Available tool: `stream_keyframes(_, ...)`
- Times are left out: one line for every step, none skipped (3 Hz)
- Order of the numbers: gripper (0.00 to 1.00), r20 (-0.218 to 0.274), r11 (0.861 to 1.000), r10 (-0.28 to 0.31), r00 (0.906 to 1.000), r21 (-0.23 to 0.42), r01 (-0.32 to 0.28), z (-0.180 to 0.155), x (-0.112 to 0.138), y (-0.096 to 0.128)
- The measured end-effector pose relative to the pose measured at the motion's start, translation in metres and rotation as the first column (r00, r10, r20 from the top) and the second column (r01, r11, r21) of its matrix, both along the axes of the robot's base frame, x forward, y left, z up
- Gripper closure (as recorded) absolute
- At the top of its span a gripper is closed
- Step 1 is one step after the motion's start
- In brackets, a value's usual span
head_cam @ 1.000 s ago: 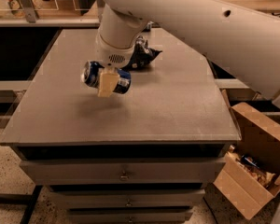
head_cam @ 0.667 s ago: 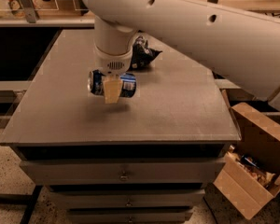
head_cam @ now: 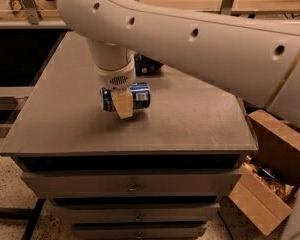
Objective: Knock pepsi can over
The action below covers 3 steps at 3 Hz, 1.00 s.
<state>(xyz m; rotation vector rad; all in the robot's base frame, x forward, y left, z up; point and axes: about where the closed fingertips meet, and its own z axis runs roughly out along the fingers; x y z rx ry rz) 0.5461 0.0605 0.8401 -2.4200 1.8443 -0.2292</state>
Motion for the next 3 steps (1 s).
stream_keyframes(0.13,0.004,1.000,0.000,1.0000,0.002,0.000,0.0006,0.0004,-0.0003)
stream_keyframes(0.00,0.007,1.000,0.000,1.0000,0.003,0.000,0.0008,0.0005,-0.0003)
stream_keyframes(0.00,0.007,1.000,0.000,1.0000,0.003,0.000,0.0008,0.0005,-0.0003)
